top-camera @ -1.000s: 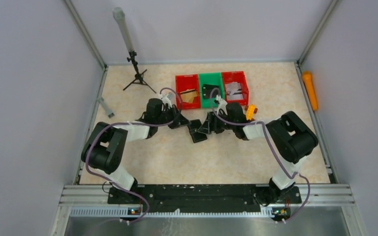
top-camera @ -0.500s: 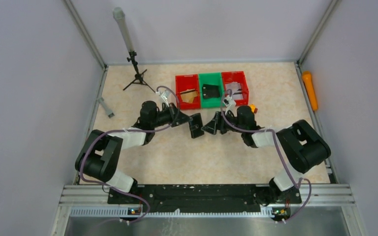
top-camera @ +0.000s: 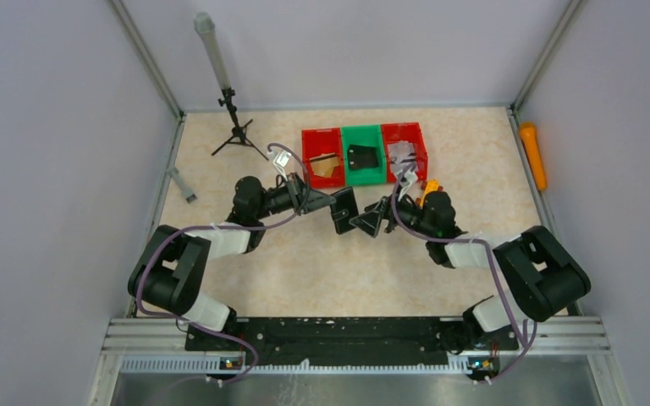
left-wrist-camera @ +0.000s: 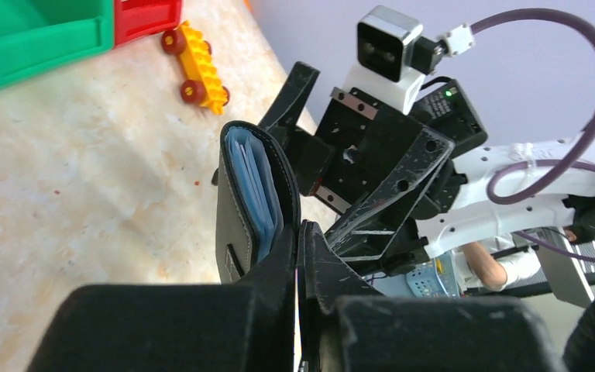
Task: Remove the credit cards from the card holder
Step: Open the card holder at the center of the board.
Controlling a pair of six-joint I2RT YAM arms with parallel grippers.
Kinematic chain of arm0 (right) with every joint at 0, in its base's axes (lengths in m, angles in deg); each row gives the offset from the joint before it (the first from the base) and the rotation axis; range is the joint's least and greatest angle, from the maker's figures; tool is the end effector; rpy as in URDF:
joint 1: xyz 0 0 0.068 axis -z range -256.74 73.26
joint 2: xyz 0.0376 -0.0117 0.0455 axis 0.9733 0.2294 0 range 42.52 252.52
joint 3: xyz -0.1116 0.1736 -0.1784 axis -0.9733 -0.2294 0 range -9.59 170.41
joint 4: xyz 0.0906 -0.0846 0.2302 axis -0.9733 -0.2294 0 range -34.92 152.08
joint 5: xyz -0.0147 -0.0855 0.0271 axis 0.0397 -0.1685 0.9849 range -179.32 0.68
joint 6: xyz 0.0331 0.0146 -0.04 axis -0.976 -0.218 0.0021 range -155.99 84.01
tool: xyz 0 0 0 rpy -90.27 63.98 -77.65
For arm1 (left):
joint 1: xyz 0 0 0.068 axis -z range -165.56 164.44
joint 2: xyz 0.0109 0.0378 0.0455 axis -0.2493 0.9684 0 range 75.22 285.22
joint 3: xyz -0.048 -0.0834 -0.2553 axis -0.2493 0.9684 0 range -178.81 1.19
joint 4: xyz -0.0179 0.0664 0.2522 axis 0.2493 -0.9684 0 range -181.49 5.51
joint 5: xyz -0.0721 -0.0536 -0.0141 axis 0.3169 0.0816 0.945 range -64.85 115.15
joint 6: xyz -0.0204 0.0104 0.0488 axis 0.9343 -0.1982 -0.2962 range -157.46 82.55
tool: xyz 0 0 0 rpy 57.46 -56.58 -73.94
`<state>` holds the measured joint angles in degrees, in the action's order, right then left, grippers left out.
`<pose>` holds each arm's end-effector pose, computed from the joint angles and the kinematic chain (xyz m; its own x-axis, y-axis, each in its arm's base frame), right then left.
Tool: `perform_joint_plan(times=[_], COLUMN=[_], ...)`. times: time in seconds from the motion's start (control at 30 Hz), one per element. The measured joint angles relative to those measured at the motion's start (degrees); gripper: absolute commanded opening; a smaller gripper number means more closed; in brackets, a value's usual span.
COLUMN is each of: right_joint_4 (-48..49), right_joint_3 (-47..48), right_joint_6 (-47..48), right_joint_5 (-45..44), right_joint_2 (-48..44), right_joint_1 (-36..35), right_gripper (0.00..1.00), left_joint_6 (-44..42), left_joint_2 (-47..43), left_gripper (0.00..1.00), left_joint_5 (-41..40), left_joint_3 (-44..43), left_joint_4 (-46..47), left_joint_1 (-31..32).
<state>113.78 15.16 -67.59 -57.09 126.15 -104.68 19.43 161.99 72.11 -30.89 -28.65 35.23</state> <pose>0.2314 0.1442 0.1841 -0.5467 0.2118 -0.8101 -0.6779 0.4560 0.5767 0.2655 -0.1287 0.2139 -0.7649 -0.3209 -0.5585 0.5213 0.2009 -0.8294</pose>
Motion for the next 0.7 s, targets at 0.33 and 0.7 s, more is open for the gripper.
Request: perform_joint_plan(times=[0.33,0.7], right_joint_4=[7.8,16.1], right_joint_3=[-3.8,-4.9], right_joint_6=[-1.1,-4.7], right_joint_5=[3.1,8.1], right_joint_2=[-1.2,-1.4], right_joint_1=[0.0,0.4], right_gripper=[0.74,0.40], left_joint_6=[2.0,2.6], left_joint_2=[-0.3,-0.7], left_gripper=[0.00,0.00], left_joint_5=[3.2,3.8], left_joint_3=[0.6,0.8], left_joint_4=[6.4,11.0], left_joint_1=[1.0,1.6])
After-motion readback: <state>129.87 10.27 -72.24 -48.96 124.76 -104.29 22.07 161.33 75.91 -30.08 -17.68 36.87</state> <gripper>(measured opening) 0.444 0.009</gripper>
